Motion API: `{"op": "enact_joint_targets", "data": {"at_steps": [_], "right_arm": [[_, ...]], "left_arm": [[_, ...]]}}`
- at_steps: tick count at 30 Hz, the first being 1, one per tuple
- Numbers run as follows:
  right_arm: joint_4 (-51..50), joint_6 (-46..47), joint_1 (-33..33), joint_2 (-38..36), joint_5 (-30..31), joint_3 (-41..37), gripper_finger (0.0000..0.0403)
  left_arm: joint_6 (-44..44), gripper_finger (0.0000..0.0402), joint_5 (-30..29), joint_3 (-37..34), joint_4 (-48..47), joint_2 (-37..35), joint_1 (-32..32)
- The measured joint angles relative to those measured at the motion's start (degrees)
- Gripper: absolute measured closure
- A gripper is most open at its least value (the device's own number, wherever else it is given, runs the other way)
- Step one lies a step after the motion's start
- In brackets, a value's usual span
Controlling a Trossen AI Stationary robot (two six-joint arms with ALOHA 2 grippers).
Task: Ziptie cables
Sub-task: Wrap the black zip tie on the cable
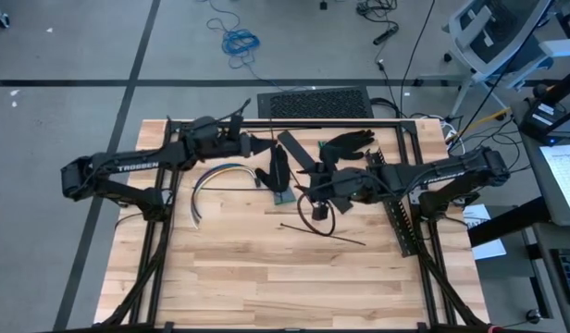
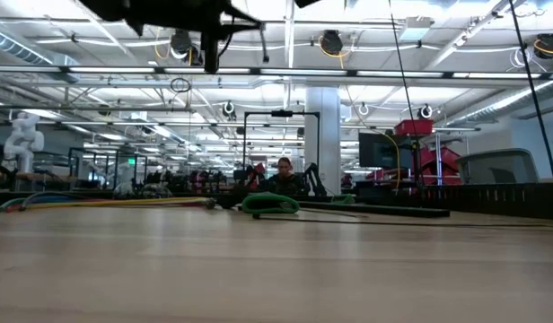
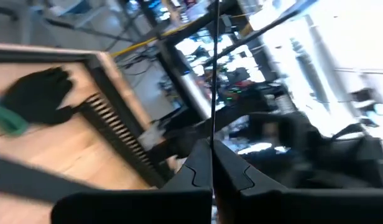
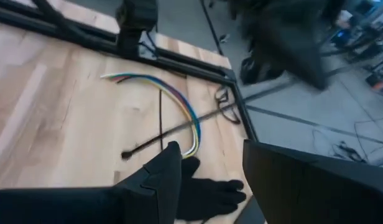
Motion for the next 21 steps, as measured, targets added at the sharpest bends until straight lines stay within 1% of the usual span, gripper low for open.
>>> {"op": "enact_joint_targets", "data": {"at_steps": [2, 7, 9, 15, 21], "right_arm": [[-1.81, 0.56, -0.14, -0.10, -0.79, -0.02, 0.0243], [-3.52, 6.71, -0.06, -0.23, -3.38, -0.06, 0.0243], [-4.02, 8.18, -0.08, -0.23, -4.34, -0.06, 0.0243], [-5.00, 9.37, -0.01, -0.25, -4.30, -0.06, 0.0243], [-7.45, 13.59, 0.03, -0.25, -4.27, -0.06, 0.0243]], "left_arm": [[0.04, 0.0401, 0.91, 2.50, 0.25, 0.61, -0.01], [0.24, 0.0401, 1.28, 5.88, 0.12, 0.74, 0.03], [0.26, 0.0401, 1.37, 6.18, 0.12, 0.54, 0.03], [0.19, 0.0401, 2.04, 6.17, -2.02, 0.39, 0.03], [0.30, 0.0401, 3.37, 6.15, -4.01, 0.39, 0.03]]}}
